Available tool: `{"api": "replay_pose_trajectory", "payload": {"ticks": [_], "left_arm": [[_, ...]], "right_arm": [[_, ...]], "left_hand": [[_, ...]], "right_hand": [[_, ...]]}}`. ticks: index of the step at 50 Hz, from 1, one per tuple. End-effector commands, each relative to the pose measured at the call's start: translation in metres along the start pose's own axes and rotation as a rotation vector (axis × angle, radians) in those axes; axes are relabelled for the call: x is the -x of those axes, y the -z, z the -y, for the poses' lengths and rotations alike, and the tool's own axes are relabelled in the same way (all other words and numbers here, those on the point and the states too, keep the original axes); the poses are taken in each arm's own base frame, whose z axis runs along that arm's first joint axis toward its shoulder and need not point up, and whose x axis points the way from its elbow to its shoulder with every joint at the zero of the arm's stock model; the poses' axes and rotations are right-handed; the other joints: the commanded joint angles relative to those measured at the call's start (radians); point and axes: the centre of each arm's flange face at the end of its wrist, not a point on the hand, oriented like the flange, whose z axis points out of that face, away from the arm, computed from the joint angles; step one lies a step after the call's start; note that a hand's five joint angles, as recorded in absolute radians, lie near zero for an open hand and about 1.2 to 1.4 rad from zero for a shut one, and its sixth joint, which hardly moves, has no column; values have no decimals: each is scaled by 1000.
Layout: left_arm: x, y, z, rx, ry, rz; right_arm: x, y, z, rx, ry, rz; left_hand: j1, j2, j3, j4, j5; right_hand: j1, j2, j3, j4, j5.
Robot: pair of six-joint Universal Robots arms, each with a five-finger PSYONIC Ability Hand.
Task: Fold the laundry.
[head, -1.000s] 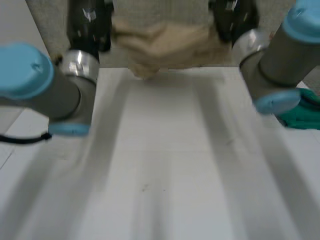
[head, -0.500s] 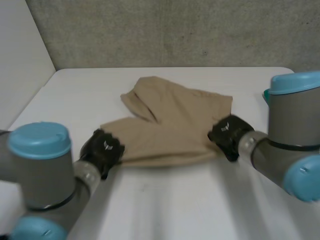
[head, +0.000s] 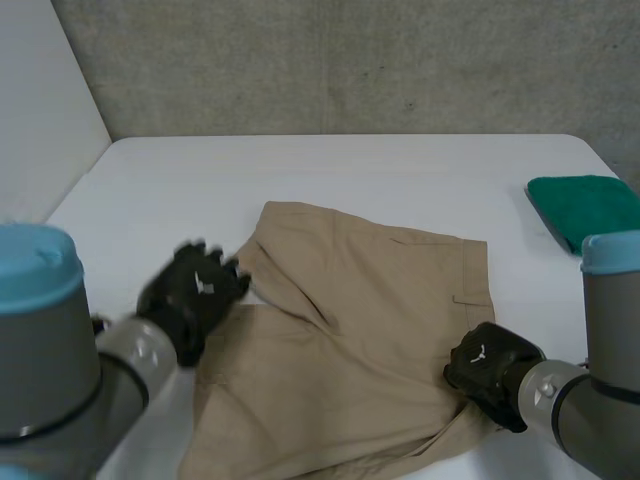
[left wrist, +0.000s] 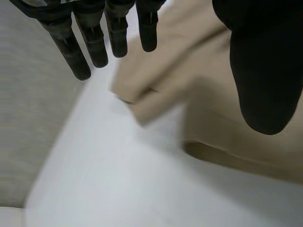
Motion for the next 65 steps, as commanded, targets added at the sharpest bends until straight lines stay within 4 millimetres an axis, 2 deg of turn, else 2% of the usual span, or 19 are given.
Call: {"api": "replay_pose_trajectory", "payload": {"ticks": [1, 6, 12, 16, 20, 27, 31, 32, 33, 39, 45, 53, 54, 56, 59, 61, 65], "left_arm": [[19, -49, 8, -151, 96, 6], [19, -93, -2, -177, 190, -82], [13, -134, -19, -144, 236, -116], [12, -151, -30, -129, 242, -117], [7, -159, -34, -131, 240, -131], [1, -166, -42, -121, 238, -144], [-1, -168, -44, -111, 238, -142], [-1, -168, -45, -105, 240, -137], [-1, -167, -45, -103, 240, -137], [8, -164, -51, -22, 236, -32], [20, -151, -57, 79, 236, 88], [10, -135, -61, 116, 234, 66], [10, -134, -60, 115, 233, 67], [10, -131, -58, 112, 233, 68], [12, -128, -54, 104, 232, 70], [14, -126, -51, 94, 232, 72], [19, -122, -44, 67, 241, 76]], "right_arm": [[6, -6, -5, -21, -1, -29], [8, -8, -7, -27, -24, -36], [11, -12, -9, -48, -45, -43], [13, -12, -11, -47, -48, -38], [13, -13, -11, -55, -53, -46], [13, -14, -11, -60, -58, -54], [13, -14, -11, -62, -58, -56], [12, -14, -11, -64, -57, -60], [12, -14, -11, -63, -59, -59], [11, -15, -11, -66, -60, -66], [10, -16, -11, -69, -61, -74], [10, -16, -11, -69, -64, -72], [10, -16, -11, -69, -69, -72], [10, -16, -11, -69, -75, -71], [10, -16, -10, -73, -88, -72], [10, -16, -10, -73, -93, -72], [9, -16, -10, -75, -95, -73]], "left_hand": [[130, 119, 119, 124, 132], [291, 280, 280, 285, 293], [417, 406, 407, 412, 420], [499, 488, 489, 494, 502], [511, 500, 501, 506, 514], [588, 577, 577, 582, 590], [866, 855, 855, 861, 868], [1058, 1047, 1048, 1053, 1061], [1127, 1116, 1117, 1122, 1130], [1130, 1119, 1120, 1125, 1133], [1130, 1119, 1120, 1125, 1133], [1130, 1119, 1120, 1125, 1133], [1110, 1100, 1100, 1105, 1113], [721, 710, 711, 716, 724], [386, 375, 376, 381, 389], [321, 310, 310, 316, 323], [329, 318, 319, 324, 332]], "right_hand": [[403, 215, 205, 204, 229], [403, 215, 205, 204, 229], [403, 215, 205, 204, 229], [403, 215, 205, 204, 229], [403, 215, 205, 204, 229], [403, 215, 205, 204, 229], [403, 215, 205, 204, 229], [403, 215, 205, 204, 229], [403, 215, 205, 204, 229], [403, 215, 205, 204, 229], [403, 215, 205, 204, 229], [403, 215, 205, 204, 229], [403, 215, 205, 204, 229], [403, 215, 205, 204, 229], [403, 215, 205, 204, 229], [403, 215, 205, 204, 229], [403, 215, 205, 204, 229]]}}
